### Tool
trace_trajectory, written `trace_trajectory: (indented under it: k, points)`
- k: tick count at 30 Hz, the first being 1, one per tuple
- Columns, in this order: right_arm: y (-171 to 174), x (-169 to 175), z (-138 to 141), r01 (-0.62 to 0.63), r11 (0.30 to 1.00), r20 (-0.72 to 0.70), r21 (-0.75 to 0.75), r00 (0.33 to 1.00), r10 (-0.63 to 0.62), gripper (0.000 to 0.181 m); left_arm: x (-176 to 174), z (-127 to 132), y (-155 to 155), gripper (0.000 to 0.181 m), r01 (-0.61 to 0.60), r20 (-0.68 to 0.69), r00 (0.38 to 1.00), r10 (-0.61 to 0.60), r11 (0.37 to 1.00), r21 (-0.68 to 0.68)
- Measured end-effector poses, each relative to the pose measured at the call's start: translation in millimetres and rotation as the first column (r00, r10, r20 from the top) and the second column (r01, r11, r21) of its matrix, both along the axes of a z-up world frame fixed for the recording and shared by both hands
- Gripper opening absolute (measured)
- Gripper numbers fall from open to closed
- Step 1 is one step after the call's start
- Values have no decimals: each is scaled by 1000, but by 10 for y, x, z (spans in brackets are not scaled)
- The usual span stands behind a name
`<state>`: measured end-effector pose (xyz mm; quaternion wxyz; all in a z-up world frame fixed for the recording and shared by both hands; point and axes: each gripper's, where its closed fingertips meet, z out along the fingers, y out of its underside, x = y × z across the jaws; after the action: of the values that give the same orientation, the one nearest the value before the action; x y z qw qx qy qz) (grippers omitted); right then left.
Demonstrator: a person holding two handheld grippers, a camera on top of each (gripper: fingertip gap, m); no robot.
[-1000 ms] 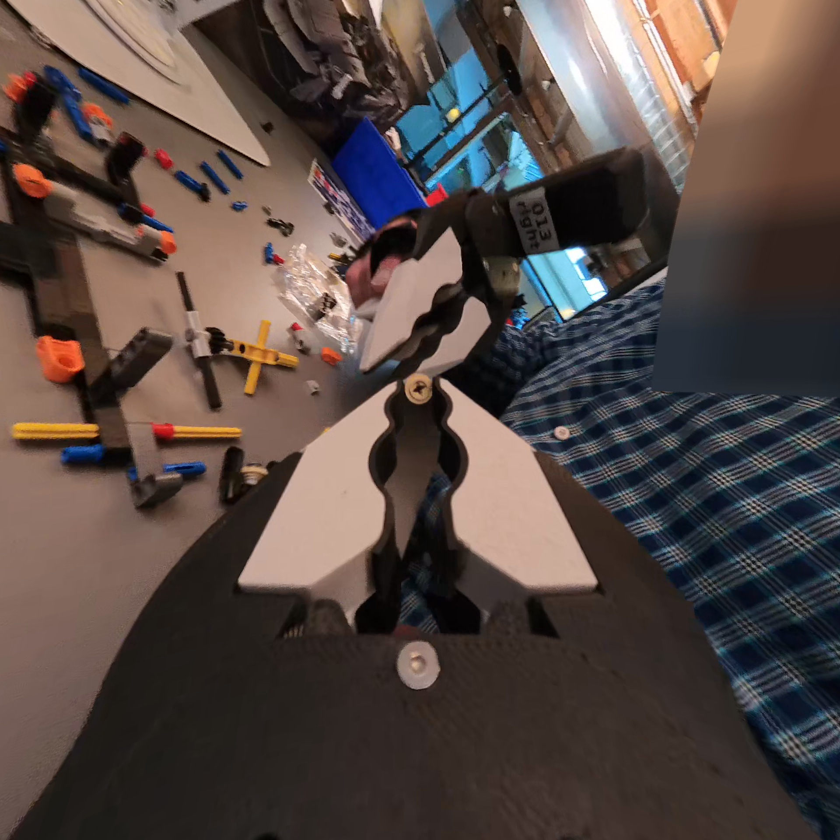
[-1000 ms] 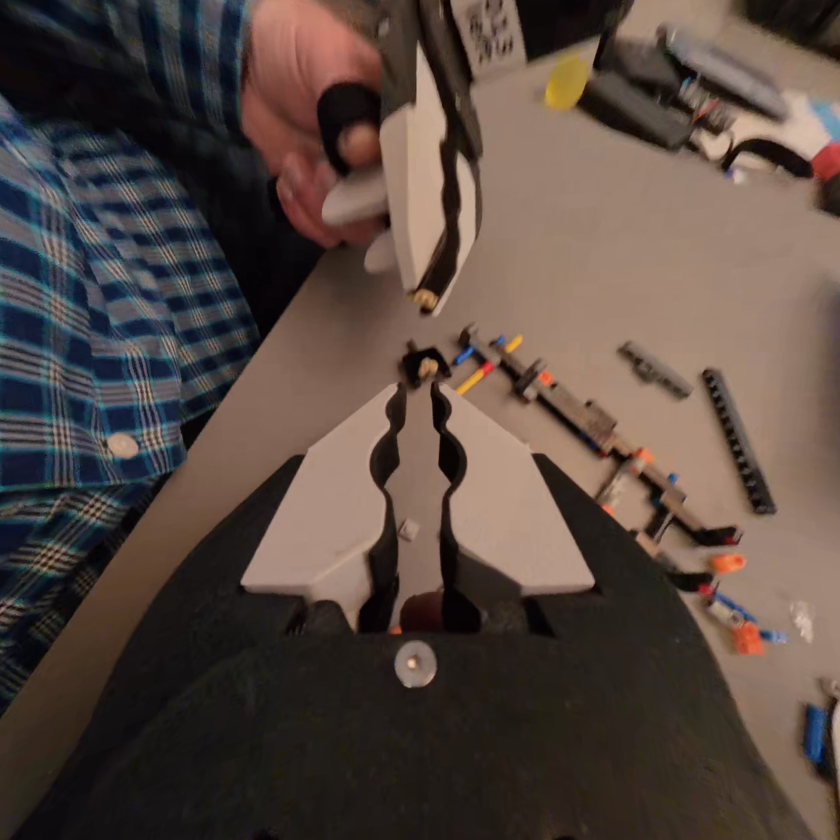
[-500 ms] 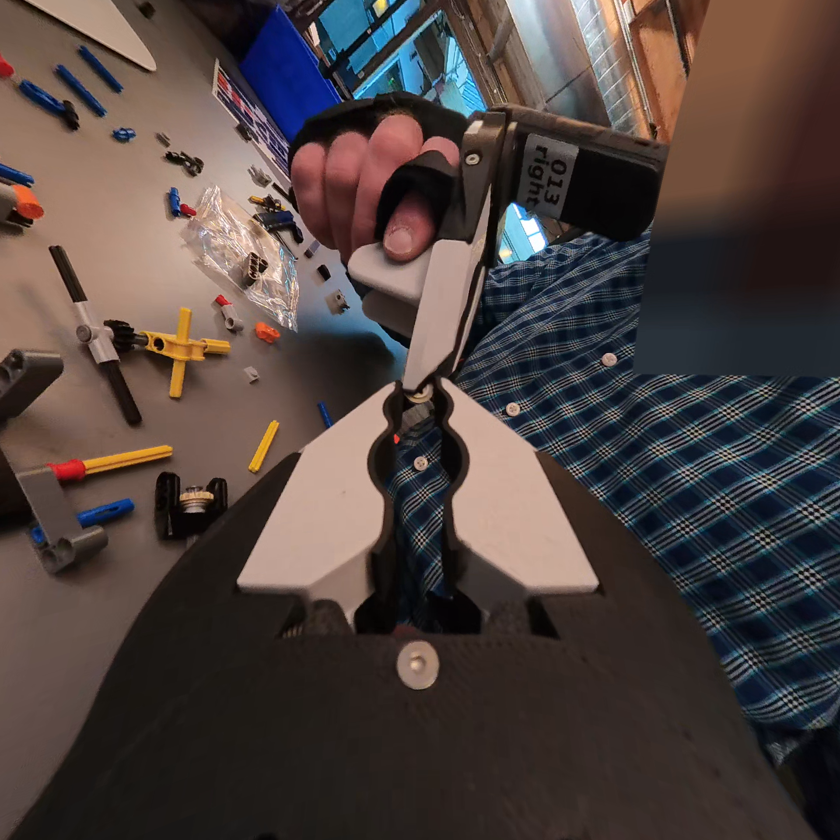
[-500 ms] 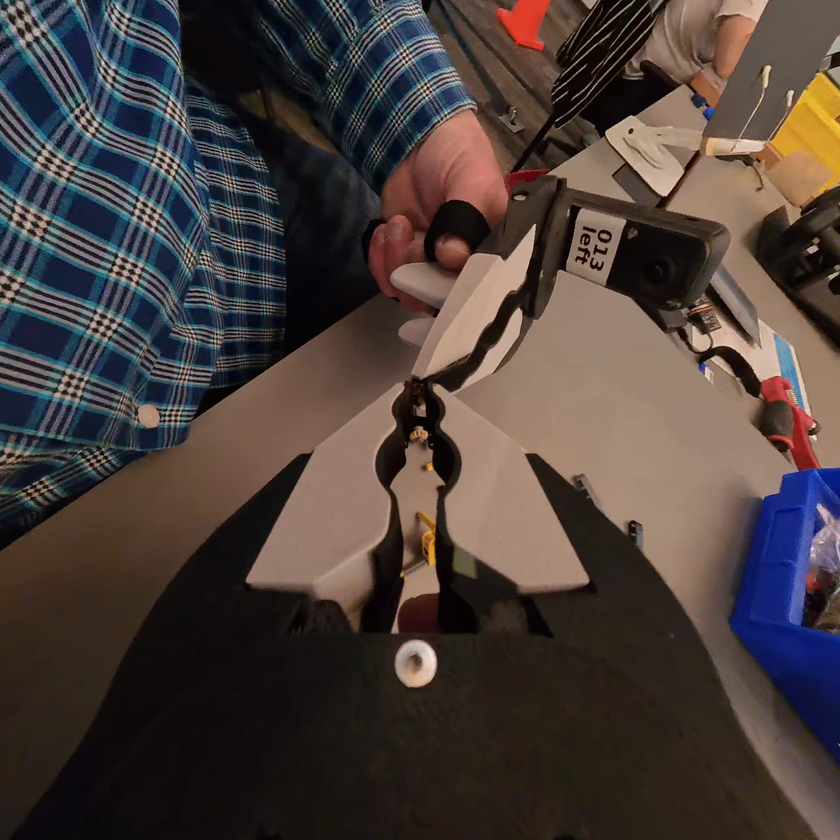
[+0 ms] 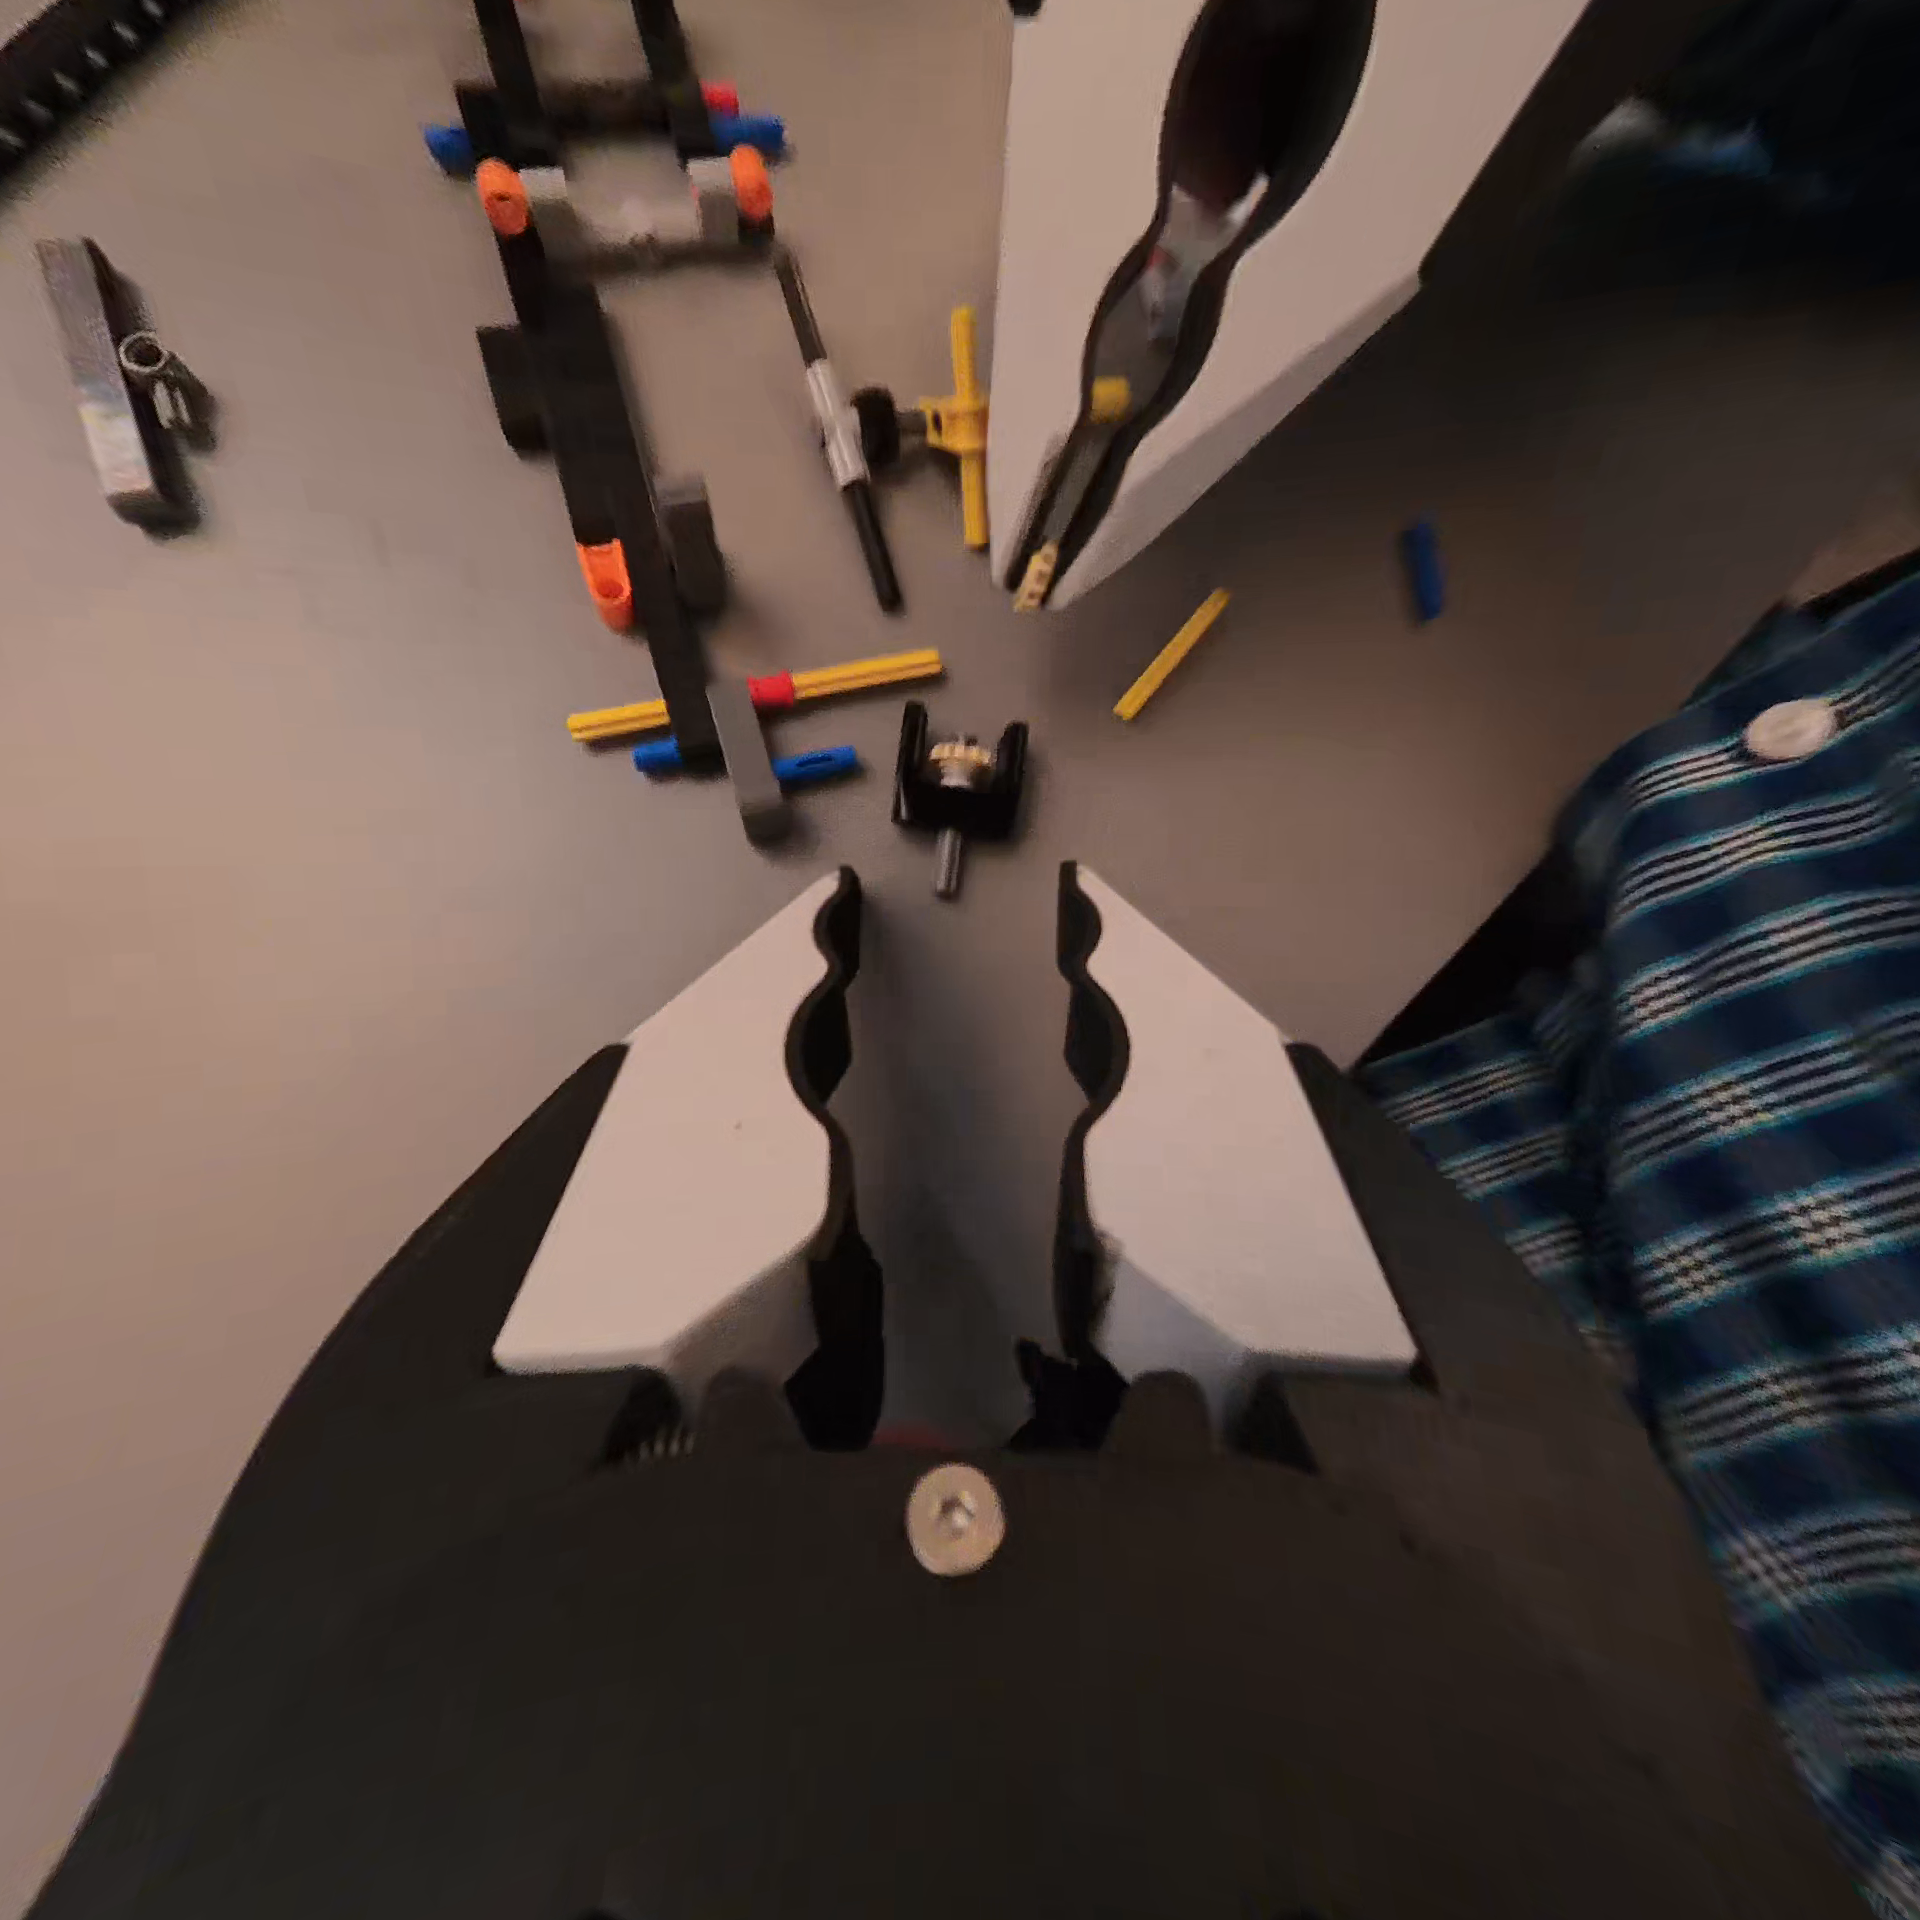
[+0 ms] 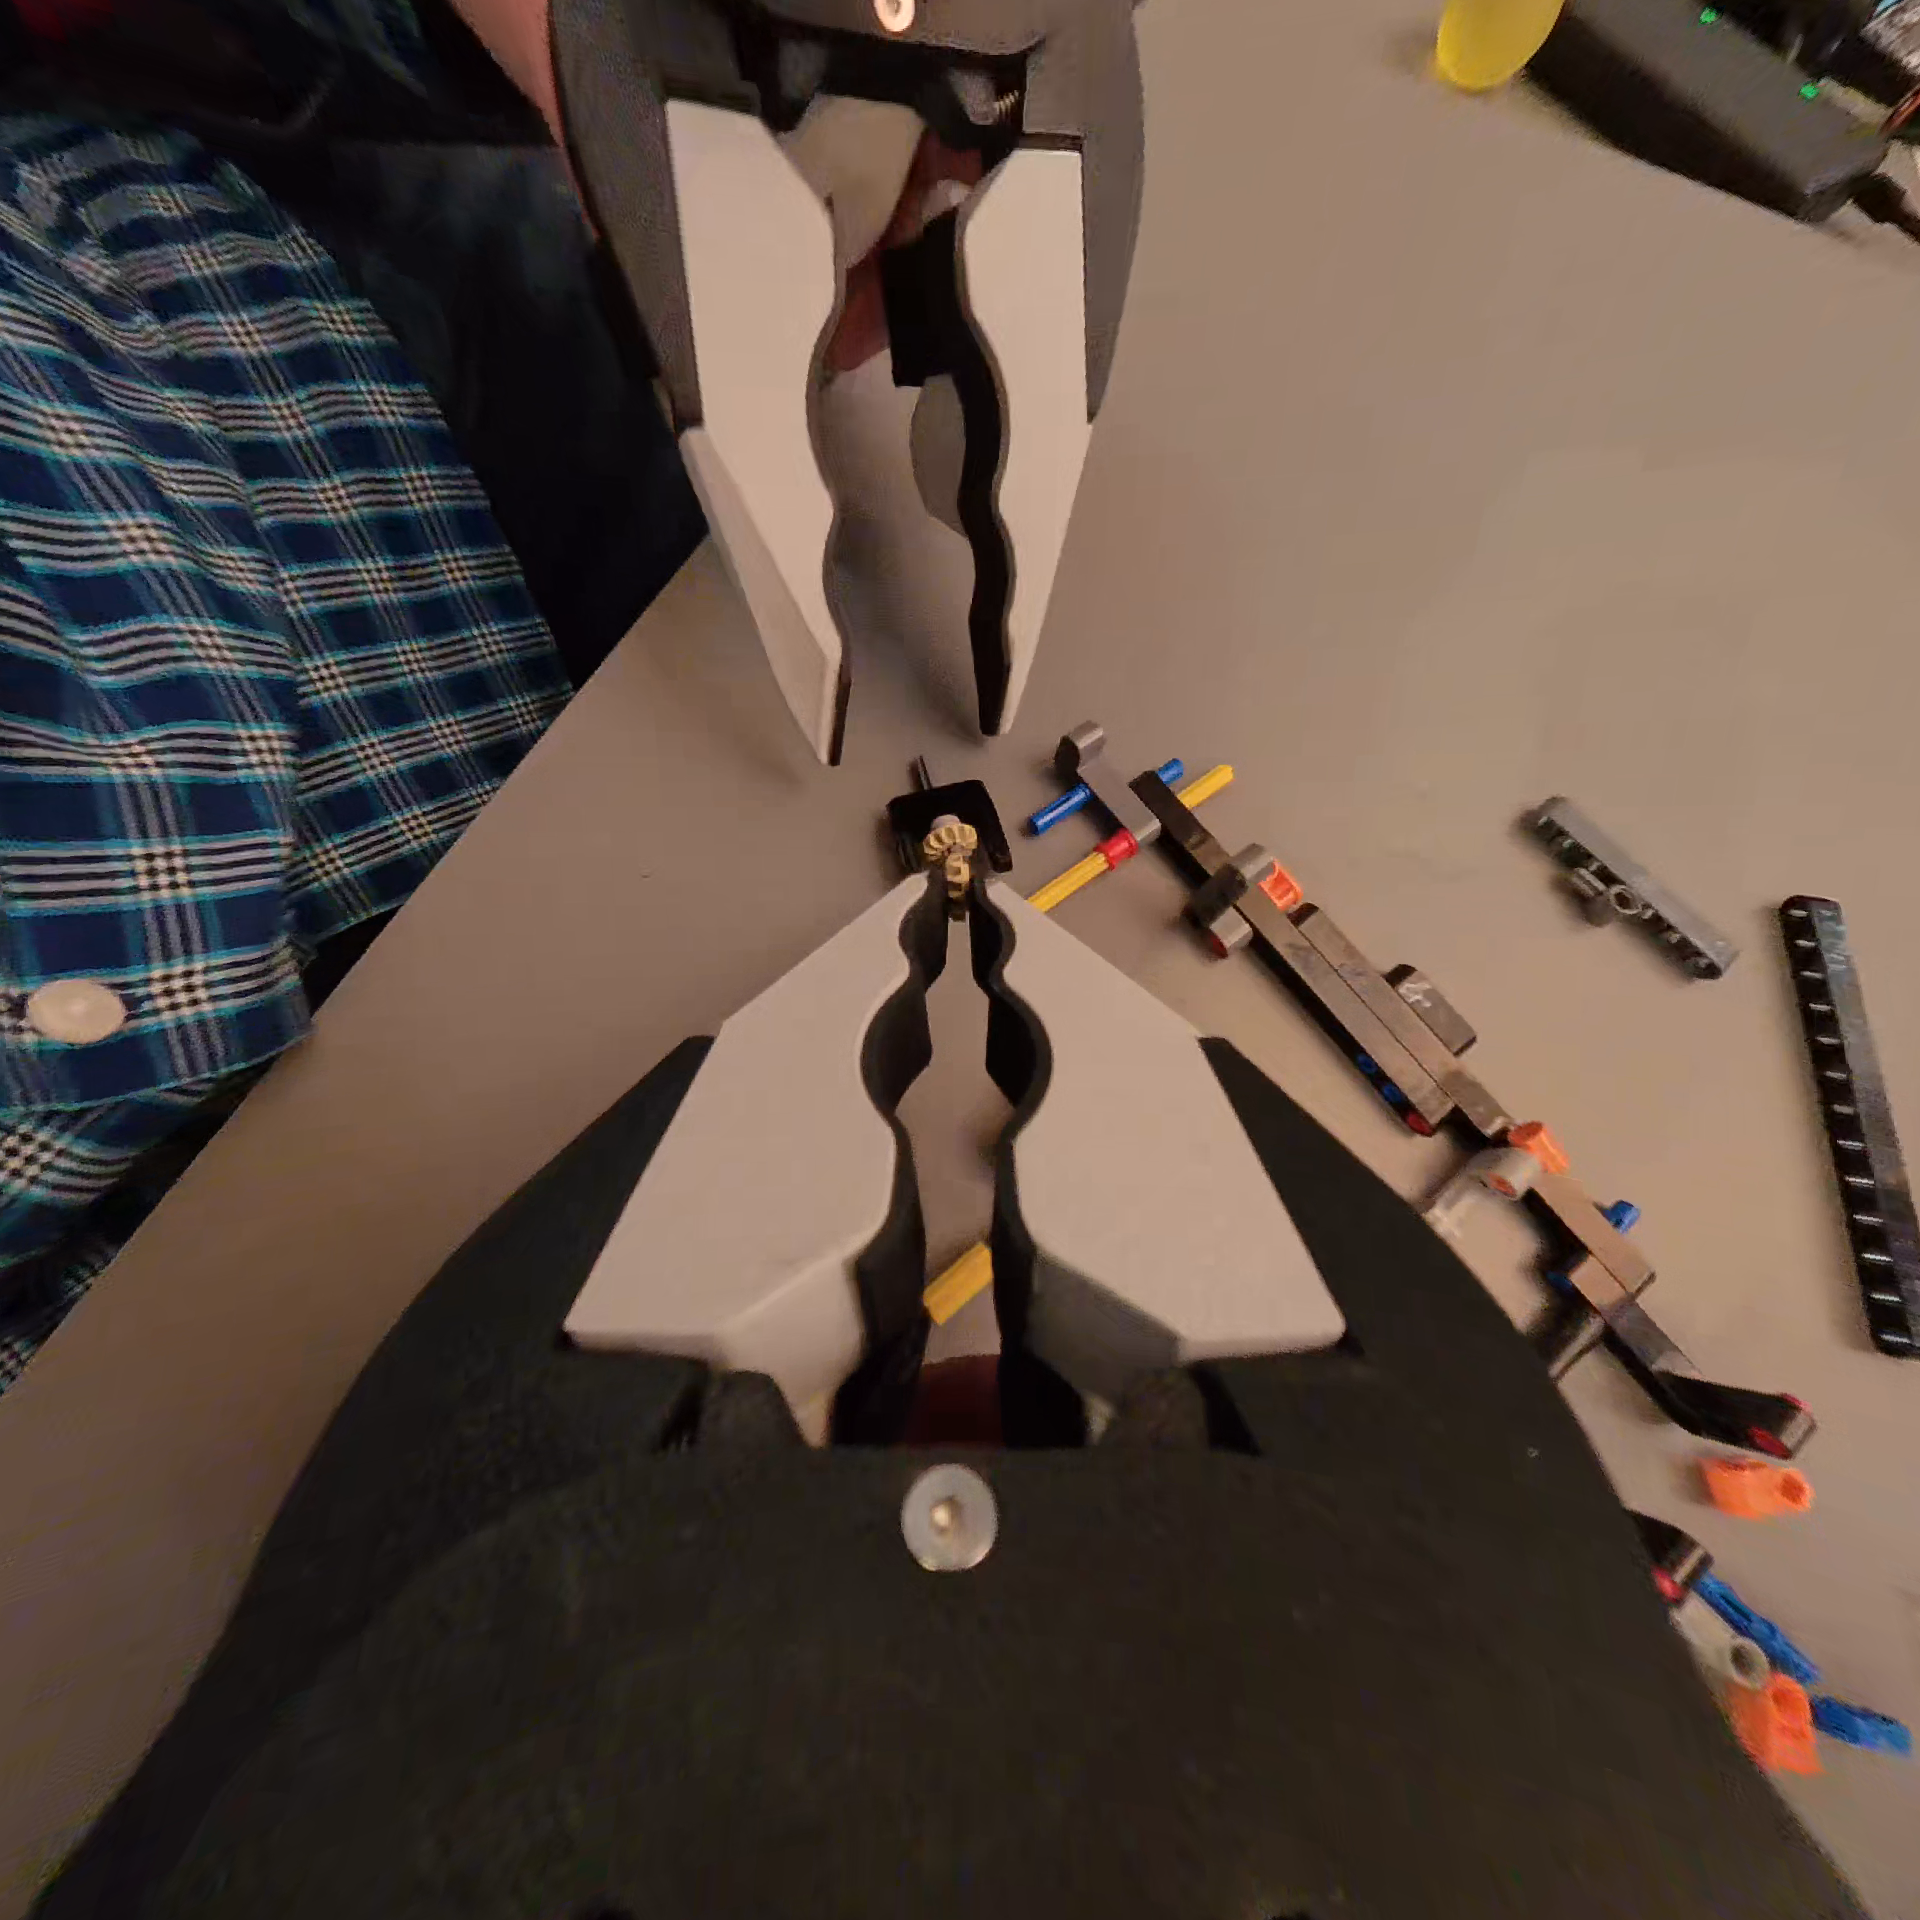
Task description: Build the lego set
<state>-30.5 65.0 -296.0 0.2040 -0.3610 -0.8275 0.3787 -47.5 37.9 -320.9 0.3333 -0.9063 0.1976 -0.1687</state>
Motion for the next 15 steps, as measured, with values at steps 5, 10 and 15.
trace_trajectory:
  k: [5, 10, 15]
  points:
    - [-1, -72, -118, 4, 1000, 38, 30, 999, -5, 1, -27, -44, 42, 20, 9, -93, 996, -7, 1000, 20]
    - [-31, -99, -217, -9, 999, 71, 36, 997, 7, 2, -9, -53, 60, 13, 44, -136, 990, -41, 999, 20]
    - [-51, -116, -243, -24, 999, 80, 32, 997, 21, 1, 40, -58, 86, 5, 69, -142, 988, -64, 997, 31]
